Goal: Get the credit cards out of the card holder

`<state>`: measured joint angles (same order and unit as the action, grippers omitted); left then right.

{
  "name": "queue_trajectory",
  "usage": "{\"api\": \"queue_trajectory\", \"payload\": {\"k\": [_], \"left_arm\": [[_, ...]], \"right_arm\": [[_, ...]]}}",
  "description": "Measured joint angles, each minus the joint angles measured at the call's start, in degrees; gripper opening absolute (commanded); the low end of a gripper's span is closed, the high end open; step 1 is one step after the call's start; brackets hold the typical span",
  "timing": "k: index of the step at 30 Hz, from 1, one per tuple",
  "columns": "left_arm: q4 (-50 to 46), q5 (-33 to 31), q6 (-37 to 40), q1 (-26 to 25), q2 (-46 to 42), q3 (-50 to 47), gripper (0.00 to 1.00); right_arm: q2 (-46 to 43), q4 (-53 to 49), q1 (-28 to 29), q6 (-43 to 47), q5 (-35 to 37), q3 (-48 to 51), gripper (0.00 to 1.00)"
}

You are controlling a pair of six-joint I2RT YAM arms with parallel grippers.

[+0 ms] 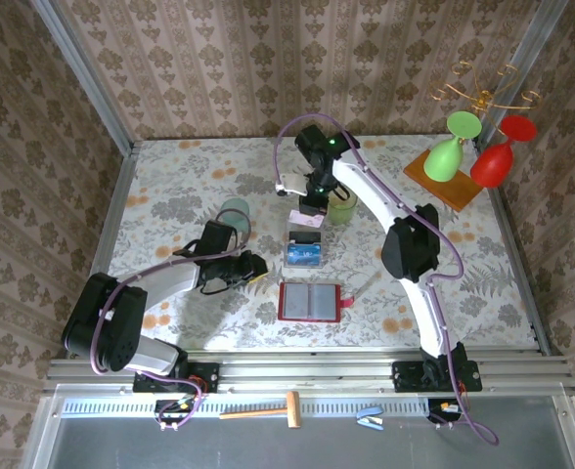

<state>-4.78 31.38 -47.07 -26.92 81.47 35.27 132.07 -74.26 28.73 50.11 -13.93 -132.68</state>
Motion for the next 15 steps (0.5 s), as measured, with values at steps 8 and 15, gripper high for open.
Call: {"api": "queue_trajectory", "payload": {"k": [8, 15], "left_arm": [[-0.2, 0.4, 0.4, 2.1, -0.2, -0.8, 0.23], [-0.9, 0.4, 0.4, 2.3, -0.2, -1.3, 0.23]], "right_arm": [[3.0, -2.5, -0.1, 1.8, -1.1, -0.5, 0.0], [5.4, -2.8, -0.1, 2.5, -3.0, -0.9, 0.0]]}}
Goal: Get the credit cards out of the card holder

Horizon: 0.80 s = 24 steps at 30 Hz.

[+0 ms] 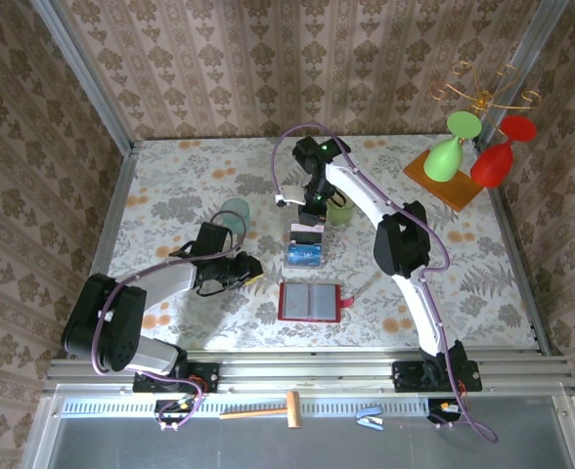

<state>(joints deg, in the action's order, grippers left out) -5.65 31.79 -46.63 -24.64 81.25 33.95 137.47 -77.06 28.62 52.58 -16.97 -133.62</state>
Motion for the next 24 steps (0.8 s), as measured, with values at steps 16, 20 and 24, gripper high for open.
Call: {"api": "queue_trajectory", "payload": {"k": [16, 20, 24], "left_arm": [[-0.3, 0.0, 0.0, 0.0, -1.1, -1.0, 0.23], [-0.5, 0.3, 0.7, 0.1, -1.2, -1.0, 0.24], [-0.5, 0.9, 1.3, 0.5, -1.1, -1.0, 0.24]], "right_arm": [[-0.2, 1.0, 0.0, -3.7, 2.0, -0.3, 0.3], [-3.2, 2.7, 0.0, -6.3, 2.3, 1.2, 0.32], [-9.2, 5.8, 0.1, -9.4, 2.9, 6.6, 0.32]]}}
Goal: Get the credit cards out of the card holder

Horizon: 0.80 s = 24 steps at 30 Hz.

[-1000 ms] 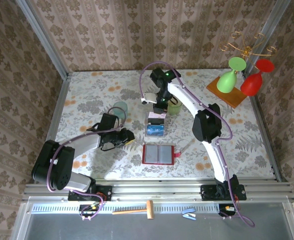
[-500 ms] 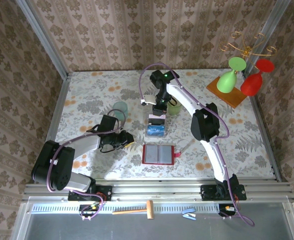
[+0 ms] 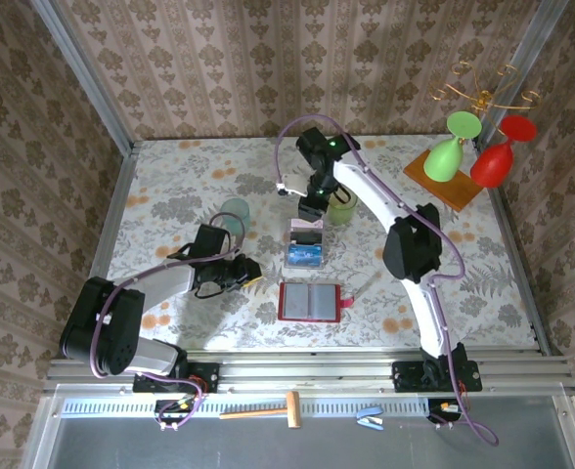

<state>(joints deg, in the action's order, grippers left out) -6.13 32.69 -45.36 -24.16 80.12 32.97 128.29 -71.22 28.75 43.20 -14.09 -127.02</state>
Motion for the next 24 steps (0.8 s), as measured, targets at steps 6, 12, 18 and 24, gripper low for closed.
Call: {"api": "queue_trajectory", "payload": {"k": [6, 12, 18, 24], "left_arm": [[0.9, 0.8, 0.0, -0.1, 0.2, 0.0, 0.24], [2.8, 1.0, -0.1, -1.5, 1.0, 0.0, 0.24], [4.5, 0.6, -1.6, -6.0, 2.1, 0.0, 0.24], [6.2, -0.5, -3.3, -9.9, 3.5, 0.0, 0.26]], "right_arm": [[-10.8, 9.2, 0.6, -8.3, 0.4, 15.3, 0.34], [-19.1, 19.5, 2.1, -20.9, 0.4, 30.3, 0.34], [-26.7, 28.4, 4.5, -34.8, 0.4, 42.9, 0.32], [-31.8, 35.7, 7.2, -49.2, 0.6, 52.9, 0.29]]}}
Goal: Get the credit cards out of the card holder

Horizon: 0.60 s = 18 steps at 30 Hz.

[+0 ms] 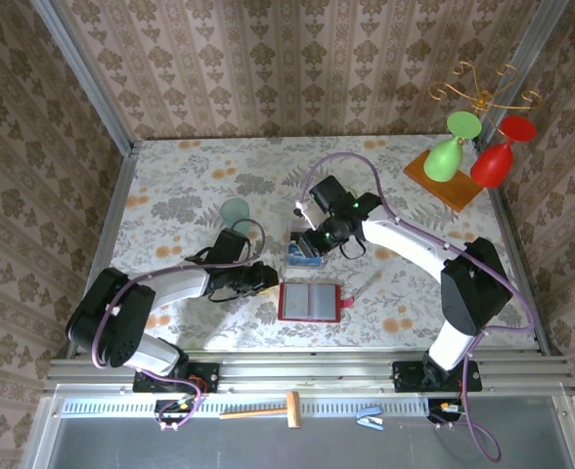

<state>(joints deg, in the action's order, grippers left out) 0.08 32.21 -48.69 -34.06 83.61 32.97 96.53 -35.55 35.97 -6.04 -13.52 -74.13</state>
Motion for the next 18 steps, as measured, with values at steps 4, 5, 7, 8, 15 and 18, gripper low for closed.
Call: {"api": "queue_trajectory", "payload": {"k": [4, 5, 7, 8, 15, 18], "left_arm": [[0.9, -0.7, -0.8, -1.4, 0.0, -0.4, 0.26], [1.2, -0.8, -1.1, -1.6, 0.0, -0.8, 0.26], [1.7, -1.2, -1.5, -2.3, 0.0, -1.6, 0.26], [1.7, -1.4, -1.6, -2.8, 0.0, -1.9, 0.26], [2.6, -2.0, -2.6, -5.8, 1.0, -3.1, 0.27], [3.2, -2.2, -3.1, -6.1, 1.0, -3.3, 0.27]], "right_arm": [[-3.0, 5.2, 1.2, -8.2, 0.5, 6.6, 0.29], [-4.2, 6.5, 1.6, -10.2, 0.8, 8.5, 0.29], [-6.3, 8.2, 2.1, -13.4, 1.4, 11.4, 0.29], [-7.3, 9.1, 2.3, -15.2, 1.5, 12.7, 0.29], [-11.5, 14.1, 3.6, -22.9, 1.8, 18.4, 0.29], [-12.2, 15.1, 4.6, -25.0, 2.1, 20.0, 0.28]]}}
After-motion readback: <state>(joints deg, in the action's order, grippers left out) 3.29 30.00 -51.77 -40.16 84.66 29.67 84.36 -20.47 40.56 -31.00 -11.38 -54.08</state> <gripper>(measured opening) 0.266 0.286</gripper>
